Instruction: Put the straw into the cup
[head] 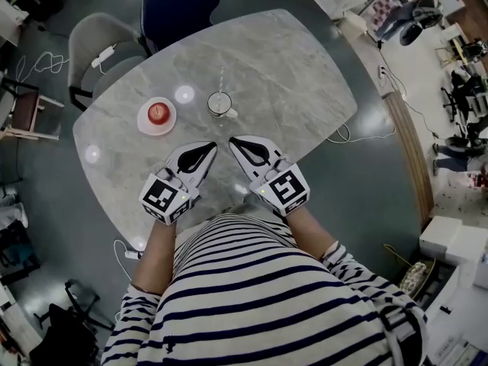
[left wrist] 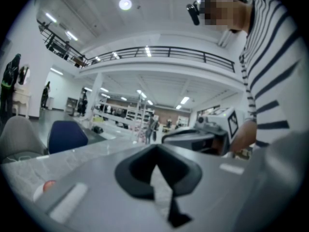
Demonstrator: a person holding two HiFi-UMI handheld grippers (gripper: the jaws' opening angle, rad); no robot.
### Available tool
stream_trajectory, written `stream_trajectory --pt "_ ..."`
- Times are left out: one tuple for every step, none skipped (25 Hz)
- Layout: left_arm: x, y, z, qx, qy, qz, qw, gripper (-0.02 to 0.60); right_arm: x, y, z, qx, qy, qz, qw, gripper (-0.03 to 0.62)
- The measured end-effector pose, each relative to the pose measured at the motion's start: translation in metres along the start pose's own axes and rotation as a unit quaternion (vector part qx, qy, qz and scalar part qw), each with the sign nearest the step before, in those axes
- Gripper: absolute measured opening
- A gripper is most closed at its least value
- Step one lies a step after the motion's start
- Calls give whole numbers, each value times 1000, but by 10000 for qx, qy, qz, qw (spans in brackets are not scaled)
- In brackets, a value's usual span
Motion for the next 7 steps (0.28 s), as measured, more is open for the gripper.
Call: stream_trajectory --pt "0 0 0 1 2 -1 10000 6 0 0 0 7 -2 -2 10000 5" --pt "-1 0 0 0 6 -2 10000 6 0 0 -1 15 -5 -3 10000 5" --pt "0 0 0 0 13 -3 10000 6 1 1 0 24 -9 -4 10000 5" --pt "0 1 0 -1 19 -6 10000 6 1 1 0 31 -14 -3 10000 5" --pt "0 1 -1 -3 25 -10 10000 6 1 1 1 39 -19 -2 10000 5" --pt "0 1 -1 -5 30 -14 10000 6 1 1 1 46 -24 -2 10000 5" --pt "1 1 -1 -6 35 -18 10000 6 1 1 1 53 -29 -3 10000 5"
Point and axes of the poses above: the fingertips, and each gripper's own axes: z backward along the fingers, x to its right, y out of its top, the point moved 10 cm from there along z, backward along the fingers, and after that the axes turned 6 degrees about z, right-handed, at the moved point
